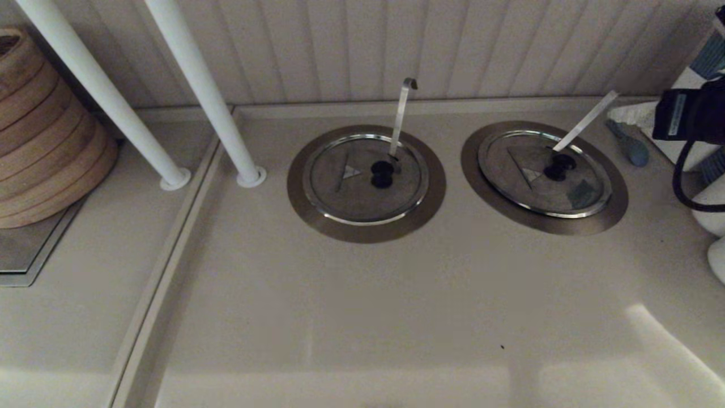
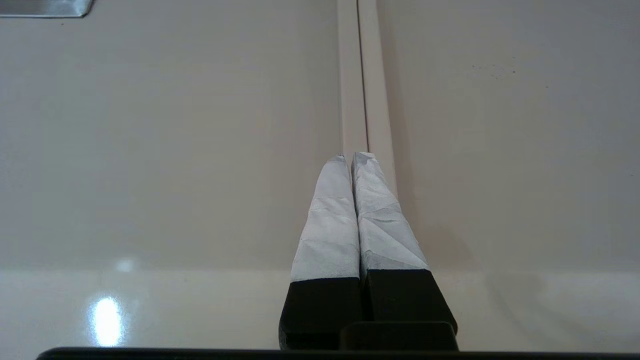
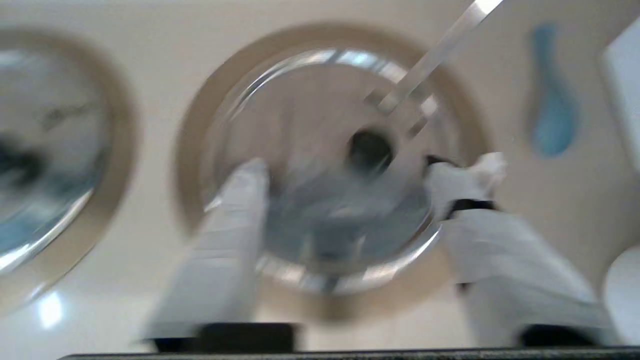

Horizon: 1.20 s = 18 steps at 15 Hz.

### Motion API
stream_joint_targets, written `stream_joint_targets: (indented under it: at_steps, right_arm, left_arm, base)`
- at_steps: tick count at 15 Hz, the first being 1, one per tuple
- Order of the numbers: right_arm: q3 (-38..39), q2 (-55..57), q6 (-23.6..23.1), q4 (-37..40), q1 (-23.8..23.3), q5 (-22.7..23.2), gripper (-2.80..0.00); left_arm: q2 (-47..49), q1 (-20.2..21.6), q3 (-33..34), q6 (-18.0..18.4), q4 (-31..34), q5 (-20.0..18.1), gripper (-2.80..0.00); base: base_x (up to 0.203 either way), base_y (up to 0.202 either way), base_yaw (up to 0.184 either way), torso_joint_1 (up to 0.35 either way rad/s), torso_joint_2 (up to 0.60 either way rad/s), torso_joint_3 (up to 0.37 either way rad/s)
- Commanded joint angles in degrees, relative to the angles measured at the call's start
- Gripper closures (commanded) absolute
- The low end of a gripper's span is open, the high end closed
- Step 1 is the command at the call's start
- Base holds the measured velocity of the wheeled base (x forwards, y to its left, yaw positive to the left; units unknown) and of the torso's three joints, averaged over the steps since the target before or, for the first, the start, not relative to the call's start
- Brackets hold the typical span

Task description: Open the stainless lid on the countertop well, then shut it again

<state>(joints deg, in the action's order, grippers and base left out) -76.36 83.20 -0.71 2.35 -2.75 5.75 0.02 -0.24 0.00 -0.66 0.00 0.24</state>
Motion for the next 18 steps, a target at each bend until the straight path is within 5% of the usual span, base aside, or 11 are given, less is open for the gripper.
stream_joint_targets:
  at_steps: [1,7,18]
  right_arm:
    - [3.33,-7.13,0.09,3.75,-0.89,3.07,0.00]
    - [19.56,-25.89,0.08,6.26,-1.03,10.44,0.00]
    - [28.84,-64.36,-0.15,28.80,0.45,13.95,0.00]
  left_arm:
    - [0.06,-0.02,0.00,-0.04,0.00,0.02,0.00]
    - [0.06,-0.02,0.00,-0.04,0.00,0.02,0.00]
    - [0.06,-0.02,0.00,-0.04,0.00,0.02,0.00]
  base:
    - [0.000,0.000,0.000,0.000,0.00,0.000]
    - [0.000,0.000,0.000,0.000,0.00,0.000]
    - [0.000,0.000,0.000,0.000,0.00,0.000]
